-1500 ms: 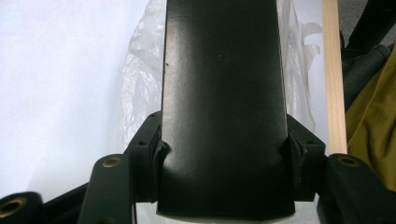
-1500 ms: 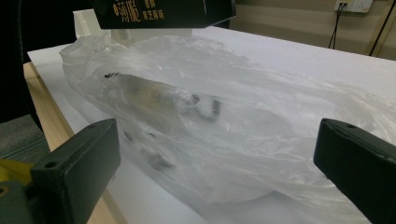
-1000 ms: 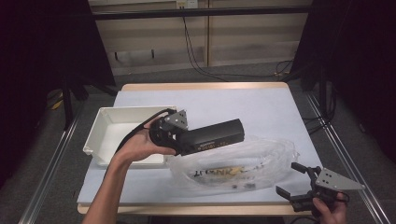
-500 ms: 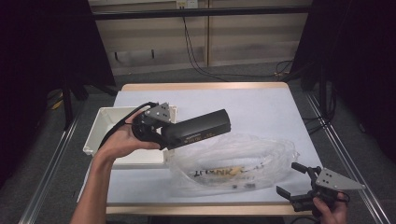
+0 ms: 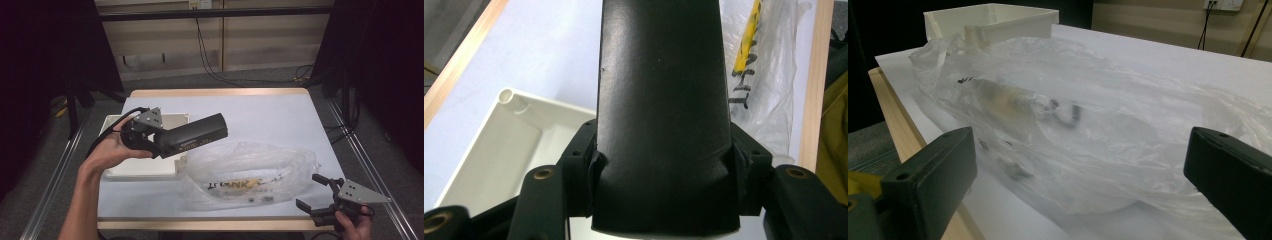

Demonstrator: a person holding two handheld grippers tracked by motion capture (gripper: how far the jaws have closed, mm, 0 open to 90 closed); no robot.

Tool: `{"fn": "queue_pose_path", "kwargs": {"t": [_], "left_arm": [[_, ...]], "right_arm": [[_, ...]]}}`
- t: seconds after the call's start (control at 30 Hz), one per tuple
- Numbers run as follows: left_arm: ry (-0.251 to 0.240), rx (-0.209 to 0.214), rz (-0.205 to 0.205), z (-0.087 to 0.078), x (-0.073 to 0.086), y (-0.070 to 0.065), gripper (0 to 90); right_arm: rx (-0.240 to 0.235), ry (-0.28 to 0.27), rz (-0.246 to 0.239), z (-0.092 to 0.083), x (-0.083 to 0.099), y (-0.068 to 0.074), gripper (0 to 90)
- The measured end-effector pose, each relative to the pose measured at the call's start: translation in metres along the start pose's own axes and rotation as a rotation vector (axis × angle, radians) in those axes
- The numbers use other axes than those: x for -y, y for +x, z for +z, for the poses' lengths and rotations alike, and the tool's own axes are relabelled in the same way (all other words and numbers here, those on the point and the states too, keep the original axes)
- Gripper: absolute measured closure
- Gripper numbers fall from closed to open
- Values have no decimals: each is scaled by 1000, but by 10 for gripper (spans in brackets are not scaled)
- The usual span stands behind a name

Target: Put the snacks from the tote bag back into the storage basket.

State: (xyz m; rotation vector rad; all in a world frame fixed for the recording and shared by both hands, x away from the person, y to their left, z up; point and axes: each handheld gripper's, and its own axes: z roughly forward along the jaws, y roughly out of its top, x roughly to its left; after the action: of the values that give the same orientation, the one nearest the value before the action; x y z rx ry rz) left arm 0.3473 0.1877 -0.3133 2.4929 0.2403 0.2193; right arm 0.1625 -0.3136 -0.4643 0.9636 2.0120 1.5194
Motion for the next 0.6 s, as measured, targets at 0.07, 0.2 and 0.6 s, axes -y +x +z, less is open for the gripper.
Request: {"fn": "queue_pose_path", "kwargs": {"t": [0.07,0.2,0.6], "left_arm": [[2,-3,0,-3,3,1,428],[0,-7,-3,-7,9,4,428],[54,-29,-71,-19,43,25,428]], "right_arm": [[0,-1,2,0,0,0,2],[29,-19,15,-1,1,2,6],[49,-62,21,-5,4,2,5]]}}
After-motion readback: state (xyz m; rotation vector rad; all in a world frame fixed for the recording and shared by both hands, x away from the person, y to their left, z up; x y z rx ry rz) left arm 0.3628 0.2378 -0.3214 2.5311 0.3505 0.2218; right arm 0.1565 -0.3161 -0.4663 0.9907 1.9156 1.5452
